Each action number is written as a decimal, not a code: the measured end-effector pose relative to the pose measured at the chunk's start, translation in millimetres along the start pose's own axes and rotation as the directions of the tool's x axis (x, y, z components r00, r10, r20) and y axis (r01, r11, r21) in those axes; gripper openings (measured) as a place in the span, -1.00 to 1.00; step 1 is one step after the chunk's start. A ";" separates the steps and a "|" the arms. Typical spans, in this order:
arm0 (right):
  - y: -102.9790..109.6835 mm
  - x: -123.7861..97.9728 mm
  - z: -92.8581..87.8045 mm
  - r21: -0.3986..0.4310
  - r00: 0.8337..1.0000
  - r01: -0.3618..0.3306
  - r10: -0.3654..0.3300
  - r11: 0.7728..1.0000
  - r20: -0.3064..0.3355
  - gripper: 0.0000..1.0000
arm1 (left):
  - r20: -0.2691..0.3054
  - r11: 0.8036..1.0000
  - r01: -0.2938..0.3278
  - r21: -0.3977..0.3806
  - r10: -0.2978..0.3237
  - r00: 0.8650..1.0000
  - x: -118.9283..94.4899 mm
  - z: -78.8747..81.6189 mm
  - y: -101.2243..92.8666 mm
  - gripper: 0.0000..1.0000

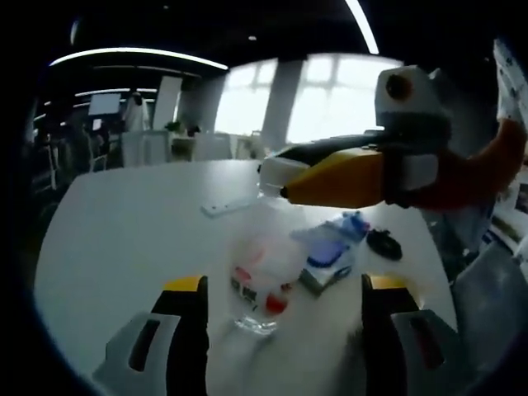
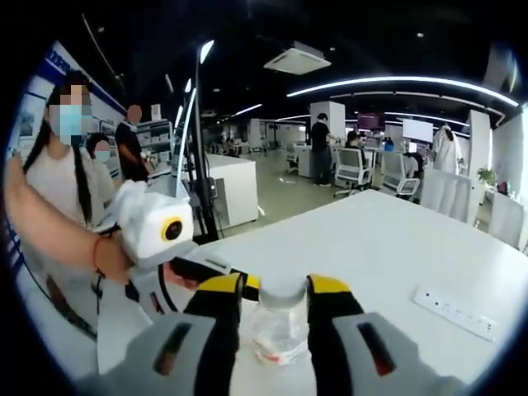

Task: Arrange the tabletop items into an orderly group along one side of the table until the central work area is clear of visible clutter.

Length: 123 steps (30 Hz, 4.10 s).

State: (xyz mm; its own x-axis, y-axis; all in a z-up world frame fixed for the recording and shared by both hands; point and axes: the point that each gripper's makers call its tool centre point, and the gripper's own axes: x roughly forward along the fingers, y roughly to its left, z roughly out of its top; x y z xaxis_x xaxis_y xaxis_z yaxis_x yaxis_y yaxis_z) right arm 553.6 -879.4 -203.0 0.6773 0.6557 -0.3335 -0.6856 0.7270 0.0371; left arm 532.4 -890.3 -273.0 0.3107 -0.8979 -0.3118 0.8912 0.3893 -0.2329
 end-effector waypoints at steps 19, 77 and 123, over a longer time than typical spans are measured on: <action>-9.3 -10.1 8.1 0.015 0.999 0.034 -0.035 0.999 0.022 -0.09 | 0.028 0.999 -0.029 -0.025 0.030 0.999 -14.0 4.6 -13.3 0.46; -3.3 -101.1 -91.9 0.059 0.970 0.028 -0.012 0.998 -0.244 -0.01 | 0.021 0.991 -0.115 -0.069 0.116 0.993 -84.4 4.1 -78.7 0.54; 24.6 -84.7 -154.5 0.138 0.871 0.004 0.064 0.990 -0.488 -0.99 | 0.019 0.987 -0.140 -0.084 0.142 0.990 -97.7 -8.4 -100.4 0.47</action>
State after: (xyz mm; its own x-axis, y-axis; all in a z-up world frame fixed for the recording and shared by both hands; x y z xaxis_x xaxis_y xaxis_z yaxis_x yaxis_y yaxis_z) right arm 438.1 -948.5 -319.4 0.4154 0.5185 -0.7474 -0.6397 0.7507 0.1652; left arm 409.8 -839.9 -227.0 0.4403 -0.8373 -0.3240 0.8081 0.5269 -0.2634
